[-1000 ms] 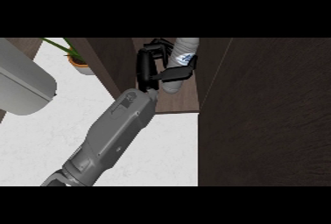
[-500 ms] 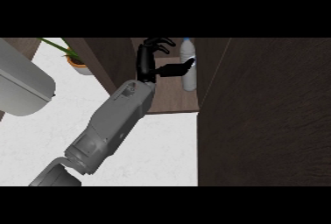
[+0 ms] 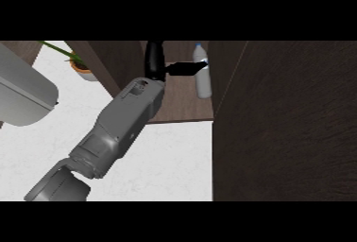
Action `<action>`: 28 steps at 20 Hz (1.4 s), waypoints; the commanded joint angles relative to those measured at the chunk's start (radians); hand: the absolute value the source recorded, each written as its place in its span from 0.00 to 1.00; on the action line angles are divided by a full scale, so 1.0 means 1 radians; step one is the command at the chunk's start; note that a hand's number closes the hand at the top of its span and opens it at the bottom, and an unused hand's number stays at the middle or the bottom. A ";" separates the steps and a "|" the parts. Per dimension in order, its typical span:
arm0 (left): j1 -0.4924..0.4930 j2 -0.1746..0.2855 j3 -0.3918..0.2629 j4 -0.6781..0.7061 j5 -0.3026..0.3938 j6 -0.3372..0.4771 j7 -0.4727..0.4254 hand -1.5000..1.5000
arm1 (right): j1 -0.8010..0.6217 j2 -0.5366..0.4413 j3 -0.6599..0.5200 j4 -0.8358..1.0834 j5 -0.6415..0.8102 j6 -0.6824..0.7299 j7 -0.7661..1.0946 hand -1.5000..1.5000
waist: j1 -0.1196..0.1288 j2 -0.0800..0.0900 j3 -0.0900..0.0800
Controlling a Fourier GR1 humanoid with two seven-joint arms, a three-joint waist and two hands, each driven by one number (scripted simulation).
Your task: Pick up the bottled water, place it into the cabinet and close the cabinet
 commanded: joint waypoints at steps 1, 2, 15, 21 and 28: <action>-0.025 0.009 0.046 0.017 0.019 -0.061 -0.024 0.00 | 0.009 0.015 0.040 -0.134 -0.055 -0.035 0.082 0.00 | 0.008 -0.001 -0.001; -0.029 0.000 0.046 0.010 0.010 -0.046 -0.050 0.00 | 0.048 0.002 -0.022 -0.100 -0.103 0.006 0.031 0.00 | 0.002 -0.006 0.000; 0.136 -0.006 -0.014 -0.303 0.095 -0.216 -0.034 0.00 | -0.002 0.030 0.025 -0.112 -0.041 -0.039 0.096 0.00 | 0.049 -0.024 0.000; 0.268 -0.006 -0.070 -0.492 0.089 -0.212 0.038 0.00 | -0.001 0.033 0.056 -0.123 -0.038 -0.034 0.119 0.00 | 0.069 -0.026 0.000; 0.547 -0.006 -0.213 -0.847 0.048 -0.100 0.066 0.00 | 0.019 0.048 0.057 -0.115 0.003 -0.026 0.091 0.00 | 0.070 -0.030 0.000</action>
